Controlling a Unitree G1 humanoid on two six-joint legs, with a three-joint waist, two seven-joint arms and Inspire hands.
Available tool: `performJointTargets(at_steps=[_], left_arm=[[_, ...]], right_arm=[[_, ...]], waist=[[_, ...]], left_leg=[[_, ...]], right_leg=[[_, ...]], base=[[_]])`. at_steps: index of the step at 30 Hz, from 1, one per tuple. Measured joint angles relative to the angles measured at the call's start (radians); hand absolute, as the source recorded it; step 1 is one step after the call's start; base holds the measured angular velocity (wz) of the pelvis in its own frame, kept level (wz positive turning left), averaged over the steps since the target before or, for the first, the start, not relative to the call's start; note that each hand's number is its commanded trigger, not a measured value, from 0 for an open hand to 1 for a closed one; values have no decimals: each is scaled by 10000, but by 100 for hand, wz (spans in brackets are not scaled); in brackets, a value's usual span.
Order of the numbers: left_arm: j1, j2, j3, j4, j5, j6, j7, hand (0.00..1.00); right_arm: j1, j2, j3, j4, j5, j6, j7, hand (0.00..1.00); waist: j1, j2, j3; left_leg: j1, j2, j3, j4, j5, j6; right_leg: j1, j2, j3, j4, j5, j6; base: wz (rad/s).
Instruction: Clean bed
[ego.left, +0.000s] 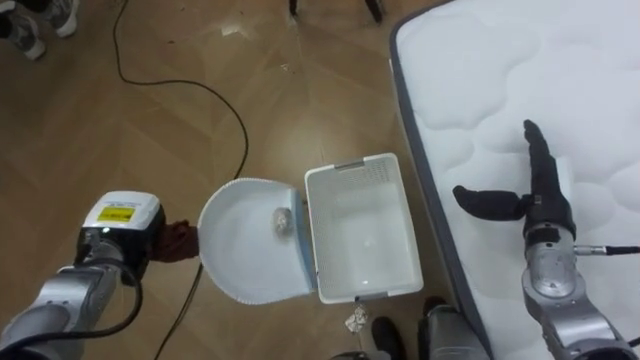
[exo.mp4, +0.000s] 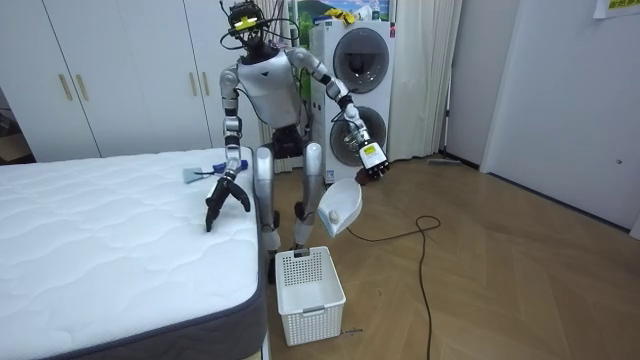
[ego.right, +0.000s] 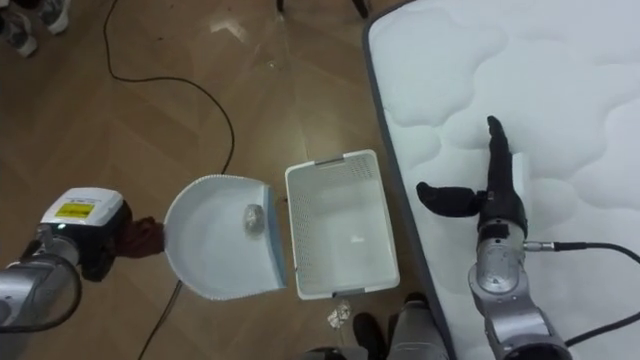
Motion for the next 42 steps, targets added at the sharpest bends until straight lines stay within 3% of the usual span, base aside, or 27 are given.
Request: performJointTargets(at_steps=[3,8,10,14,20,22,29,42], left_arm=[[3,237,-202,3,135,84,5,100],[-2,393,-231,91,187,144,25,100],[-8,468,-256,93,158,175,32,100],[156,548,-459,77,206,354,28,100],[209,912,-468,-90,243,358,5,100],[218,915,-473,-141,244,358,4,100],[232,970,-473,-160,157,357,-1,100],[203,1082,-467,-167,100,347,12,100]], right_arm=[[30,2,127,-51,324,-1,-114,0],[3,-37,224,-38,527,3,-112,0],[-21,-42,232,-41,567,7,-107,0],[-50,-83,201,-228,552,-41,-127,0],[3,-179,159,-571,533,-42,-85,0],[41,-309,163,-584,531,-77,18,0],[40,-548,108,-593,111,-128,621,0],[226,-576,-495,-803,-136,-147,1516,0]], waist=[[0,1,0],[3,50,4],[5,143,3],[29,595,-14],[-91,877,-35],[-92,1023,-92],[-245,1319,-85],[-501,1550,-70]], left_leg=[[10,3,-2,-44,-1,0],[146,6,-1,-80,-1,0],[163,7,3,-93,-1,0],[222,-2,246,-244,11,26],[469,-115,506,-346,8,22],[574,-124,573,-386,7,20],[896,-200,841,-512,5,13],[1370,-360,975,-704,-55,-8]], right_leg=[[19,-1,-12,-16,0,0],[130,-3,-23,-44,0,0],[139,-3,-18,-47,5,8],[38,-3,137,33,31,53],[-55,-4,602,390,-146,90],[4,2,662,407,-161,80],[103,-2,895,563,-270,66],[284,-47,1201,860,-525,109]], base=[[0],[0],[0],[-16],[-9],[-12],[-10],[-3]])
